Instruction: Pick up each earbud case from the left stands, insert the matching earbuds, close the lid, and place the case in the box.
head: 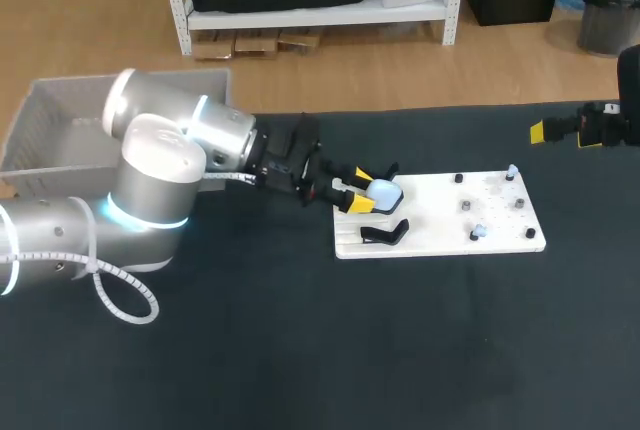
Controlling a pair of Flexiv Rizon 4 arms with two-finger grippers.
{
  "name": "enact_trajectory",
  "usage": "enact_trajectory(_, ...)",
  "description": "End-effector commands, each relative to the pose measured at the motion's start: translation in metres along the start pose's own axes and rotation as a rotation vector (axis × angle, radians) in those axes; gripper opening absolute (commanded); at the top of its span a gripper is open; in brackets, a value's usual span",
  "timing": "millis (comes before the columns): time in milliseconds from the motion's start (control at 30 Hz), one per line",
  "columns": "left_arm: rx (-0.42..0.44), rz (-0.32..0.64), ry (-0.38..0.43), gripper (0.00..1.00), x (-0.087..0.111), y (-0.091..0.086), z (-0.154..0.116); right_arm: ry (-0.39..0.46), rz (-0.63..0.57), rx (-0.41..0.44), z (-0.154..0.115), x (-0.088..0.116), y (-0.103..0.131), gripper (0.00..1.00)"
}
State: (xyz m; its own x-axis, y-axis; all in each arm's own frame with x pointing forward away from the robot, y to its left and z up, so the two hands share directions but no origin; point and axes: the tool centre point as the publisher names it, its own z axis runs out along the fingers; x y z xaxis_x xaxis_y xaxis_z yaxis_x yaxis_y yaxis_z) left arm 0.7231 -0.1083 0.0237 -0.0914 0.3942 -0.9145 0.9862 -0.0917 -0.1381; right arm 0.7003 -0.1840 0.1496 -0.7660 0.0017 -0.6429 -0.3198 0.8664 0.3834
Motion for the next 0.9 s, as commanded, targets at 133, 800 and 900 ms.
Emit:
enact_trajectory(133, 0.0, -0.001, -0.012, 0.49, 0.0042, 0.0033, 0.0026, 0.001, -0.001, -0.004, 0.0002, -0.0003, -0.0011, 1.0)
enact_trajectory(800, 0.012, -0.014, -0.035, 0.47, 0.004, 0.0018, 0.0079, 0.001, -0.001, -0.004, 0.0002, -0.0003, -0.0011, 1.0)
enact_trajectory(900, 0.009, -0.012, -0.034, 0.46, 0.0042, 0.0022, 0.0083, 0.001, -0.001, -0.004, 0.0002, -0.0003, -0.0011, 1.0)
